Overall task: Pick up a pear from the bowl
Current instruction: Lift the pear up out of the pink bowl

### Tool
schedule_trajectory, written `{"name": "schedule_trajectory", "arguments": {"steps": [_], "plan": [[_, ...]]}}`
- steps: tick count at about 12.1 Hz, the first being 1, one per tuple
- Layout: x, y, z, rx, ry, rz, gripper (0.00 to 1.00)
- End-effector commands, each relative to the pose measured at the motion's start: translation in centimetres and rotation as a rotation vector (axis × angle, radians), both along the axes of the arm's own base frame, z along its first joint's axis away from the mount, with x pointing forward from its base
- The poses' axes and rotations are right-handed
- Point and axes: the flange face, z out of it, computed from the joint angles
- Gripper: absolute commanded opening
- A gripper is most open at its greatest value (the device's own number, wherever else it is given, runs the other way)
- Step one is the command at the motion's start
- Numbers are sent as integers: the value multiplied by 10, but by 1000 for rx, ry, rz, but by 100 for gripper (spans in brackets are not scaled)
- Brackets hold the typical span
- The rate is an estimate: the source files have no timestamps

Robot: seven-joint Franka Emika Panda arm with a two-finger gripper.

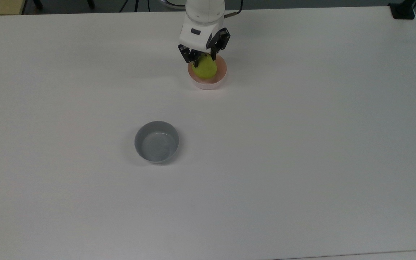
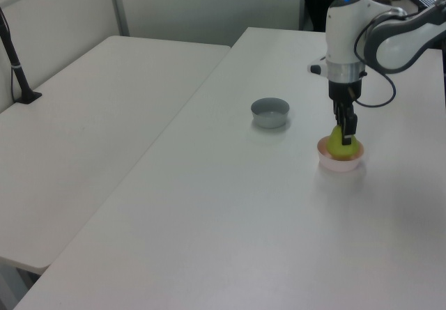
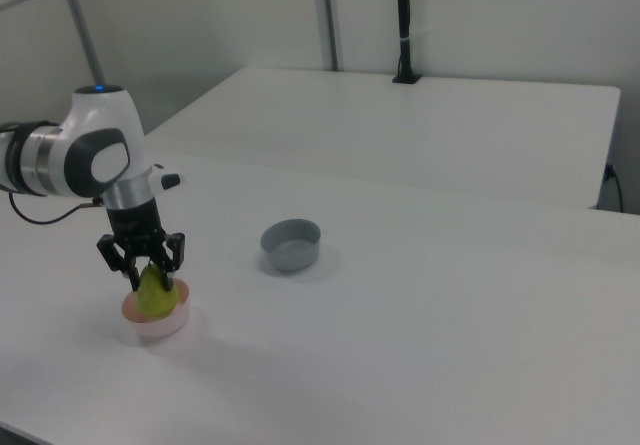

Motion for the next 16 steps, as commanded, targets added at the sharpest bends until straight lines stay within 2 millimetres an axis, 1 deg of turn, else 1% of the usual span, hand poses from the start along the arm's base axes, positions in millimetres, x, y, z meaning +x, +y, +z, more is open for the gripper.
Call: {"name": "schedule_trajectory", "arguments": {"steps": [1, 4, 5, 8, 9, 10, 11, 13, 15, 16], "plan": [[4, -11, 64, 2, 5, -46, 0], [12, -32, 129, 3, 8, -77, 0], [15, -40, 148, 6, 3, -92, 0], [23, -69, 194, 17, -33, -145, 0], [26, -86, 210, 22, -53, -175, 0], [30, -97, 218, 26, -68, -185, 0], [32, -102, 221, 29, -77, -186, 0], [36, -106, 224, 33, -88, -188, 0], [45, -126, 231, 36, -108, -192, 0], [48, -144, 235, 45, -120, -186, 0]]}}
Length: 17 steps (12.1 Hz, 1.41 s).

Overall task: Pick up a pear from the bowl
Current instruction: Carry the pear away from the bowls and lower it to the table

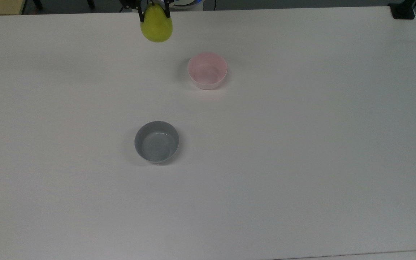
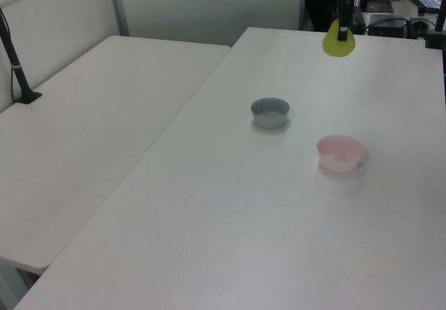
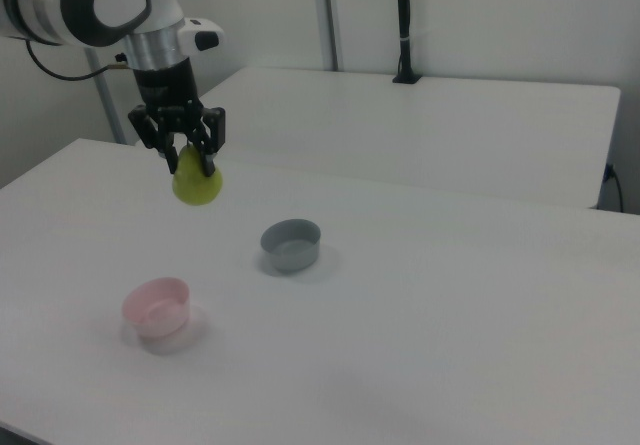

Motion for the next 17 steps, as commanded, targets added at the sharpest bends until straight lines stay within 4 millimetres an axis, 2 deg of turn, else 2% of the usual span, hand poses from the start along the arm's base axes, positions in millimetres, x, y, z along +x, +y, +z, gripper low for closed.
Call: {"name": "schedule_trajectory", "arguments": {"steps": [1, 5, 7, 8, 10, 12, 13, 15, 17], "plan": [[13, -43, 18, 30, -23, 39, 0], [18, -116, 12, 6, -28, 175, 0], [19, -159, -4, -3, -6, 215, 0], [26, -175, -9, -16, -11, 220, 0], [41, -206, -33, -48, -43, 176, 0], [55, -229, -71, -40, -43, 152, 0], [58, -247, -91, -37, -39, 125, 0], [77, -262, -127, -85, -70, 111, 0], [81, -281, -156, -80, -74, 75, 0]]}}
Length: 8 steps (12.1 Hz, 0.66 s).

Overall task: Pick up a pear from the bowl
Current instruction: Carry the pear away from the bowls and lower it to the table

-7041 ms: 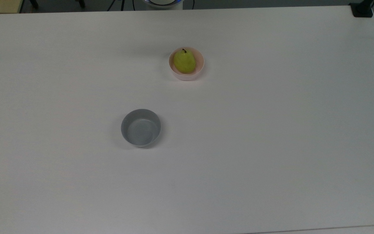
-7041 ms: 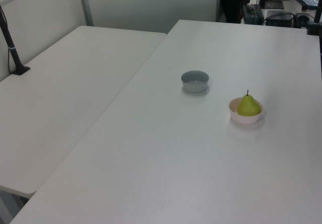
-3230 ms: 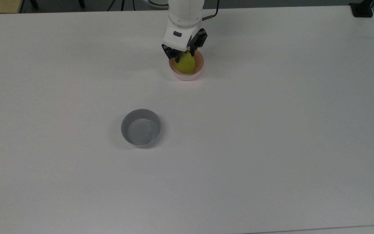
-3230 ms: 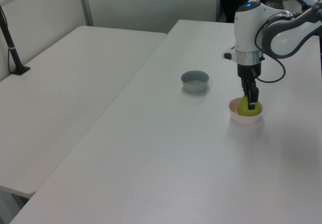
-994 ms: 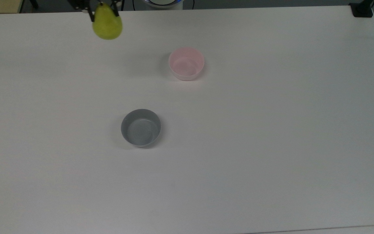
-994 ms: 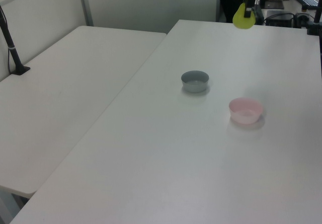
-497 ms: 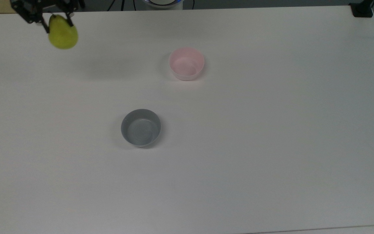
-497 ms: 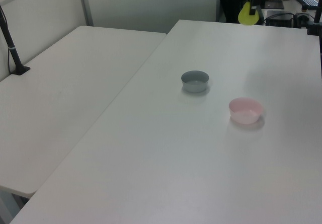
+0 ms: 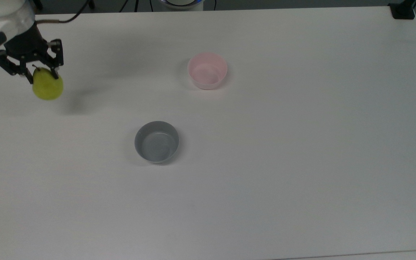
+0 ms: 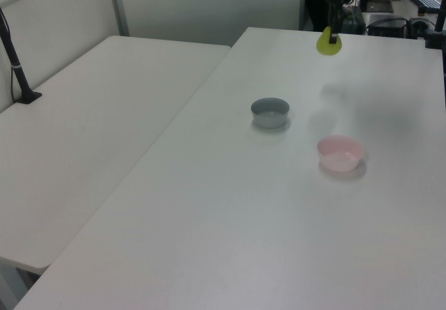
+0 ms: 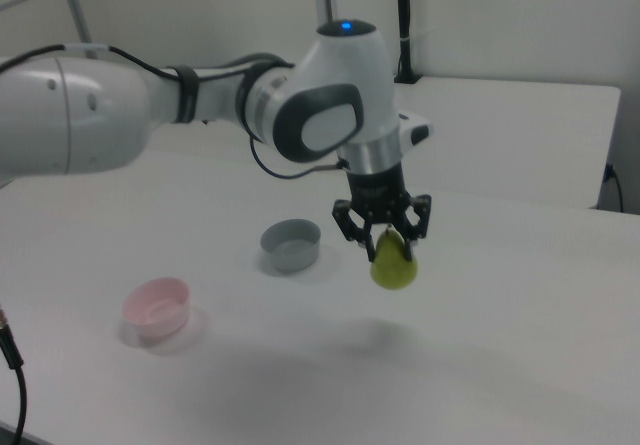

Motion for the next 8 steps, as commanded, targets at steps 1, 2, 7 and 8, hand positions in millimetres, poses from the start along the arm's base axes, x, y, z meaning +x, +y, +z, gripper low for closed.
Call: {"name": "schedule_trajectory", "arguments": {"steps": [1, 2, 7, 8], "plan": [[10, -28, -33, 13, -32, -34, 0], [11, -34, -46, 34, -38, -39, 0], [15, -37, -84, 136, -45, -94, 0], [15, -37, -87, 137, -40, -97, 0]]}}
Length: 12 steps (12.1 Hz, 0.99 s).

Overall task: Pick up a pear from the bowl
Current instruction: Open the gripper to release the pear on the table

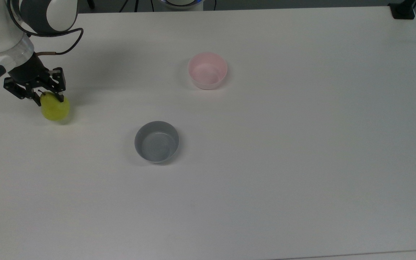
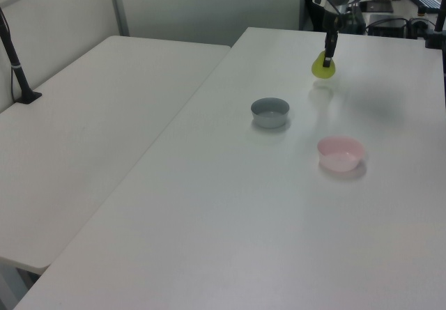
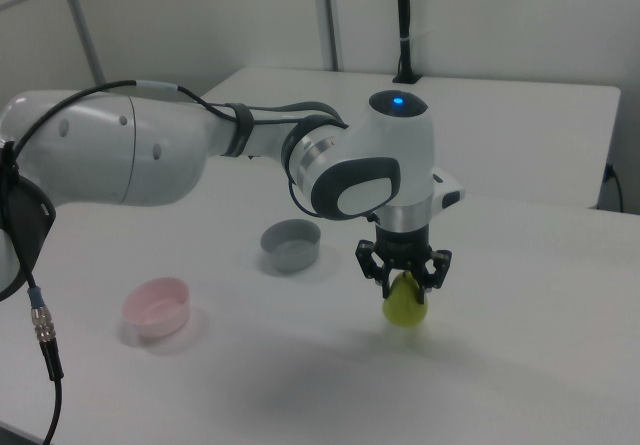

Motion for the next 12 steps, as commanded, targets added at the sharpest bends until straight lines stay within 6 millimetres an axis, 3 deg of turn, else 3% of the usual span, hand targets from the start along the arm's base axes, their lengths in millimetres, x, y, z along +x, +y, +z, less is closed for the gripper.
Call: {"name": "schedule_trajectory", "arguments": {"steps": [1, 5, 6, 10, 12], "plan": [[7, -2, -4, 3, -18, -2, 0], [9, 0, -10, -6, -17, 3, 9], [8, -1, -10, -7, -15, 5, 16], [8, -1, -10, -16, -17, 9, 56], [8, 0, -9, -17, -16, 13, 90]]}}
